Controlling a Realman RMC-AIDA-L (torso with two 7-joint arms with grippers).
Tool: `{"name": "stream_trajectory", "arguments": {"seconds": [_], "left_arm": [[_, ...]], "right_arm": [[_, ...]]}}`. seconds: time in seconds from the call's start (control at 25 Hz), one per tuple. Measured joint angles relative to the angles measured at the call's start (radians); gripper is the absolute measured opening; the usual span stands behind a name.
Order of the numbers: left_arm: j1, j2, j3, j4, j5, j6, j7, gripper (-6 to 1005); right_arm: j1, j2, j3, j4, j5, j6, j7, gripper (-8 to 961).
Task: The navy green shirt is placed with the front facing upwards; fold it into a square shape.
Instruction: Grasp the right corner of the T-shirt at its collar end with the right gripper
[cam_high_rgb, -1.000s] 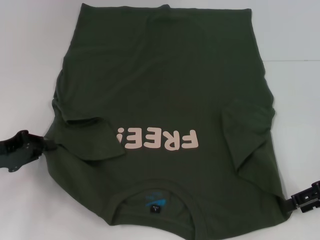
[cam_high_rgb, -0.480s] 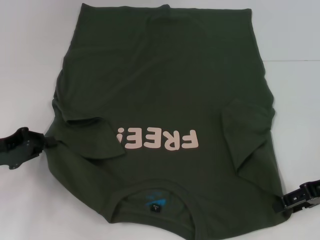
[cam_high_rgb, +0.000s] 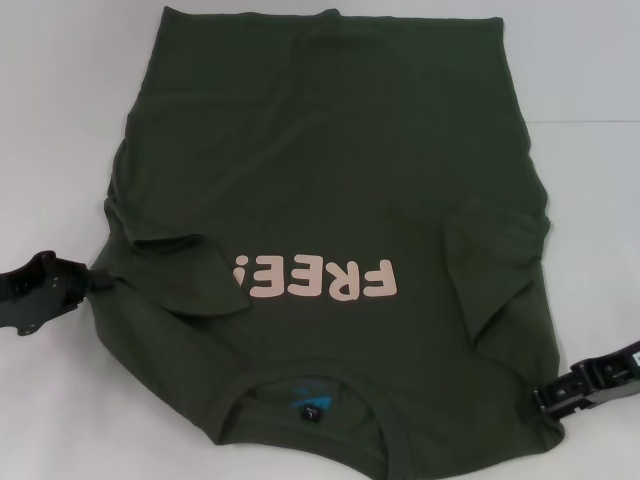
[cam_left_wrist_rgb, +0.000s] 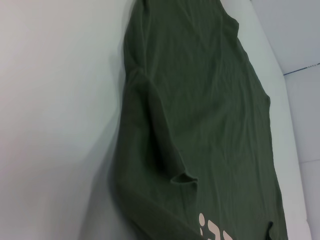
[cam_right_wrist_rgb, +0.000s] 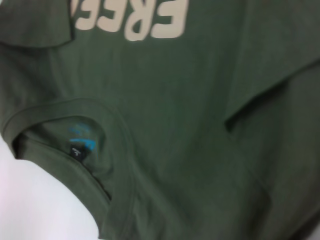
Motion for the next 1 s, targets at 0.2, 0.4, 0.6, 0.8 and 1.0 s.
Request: {"name": "stream_trajectory", "arguments": {"seconds": [0.2,0.4,0.6,0.8,1.0], "left_arm": [[0.001,0.0,0.0,0.0,-0.001,0.0,0.0,56],[0.004,0.0,0.0,0.0,-0.002,0.0,0.0,56],[0.006,0.0,-0.002,0.0,-0.002,-0.001,0.0,56],[0.007,0.0,-0.004,0.0,-0.003,-0.003,0.0,56],[0.008,0.0,-0.006,0.0,-0.01,-0.003,0.0,55]], "right_arm": [[0.016,0.01,-0.007,0.002,-0.014,0.0,0.002,601],[0.004,-0.008,-0.003,-0.006,-0.016,-0.009,0.013,590],[-0.012,-0.03,-0.001,-0.007,-0.019,-0.018,0.024,578],[-0.014,-0.026,-0.003,-0.003,-0.02,-0.015,0.024,566],[-0.01,-0.019,-0.007,0.001,-0.021,-0.012,0.025,554]]}}
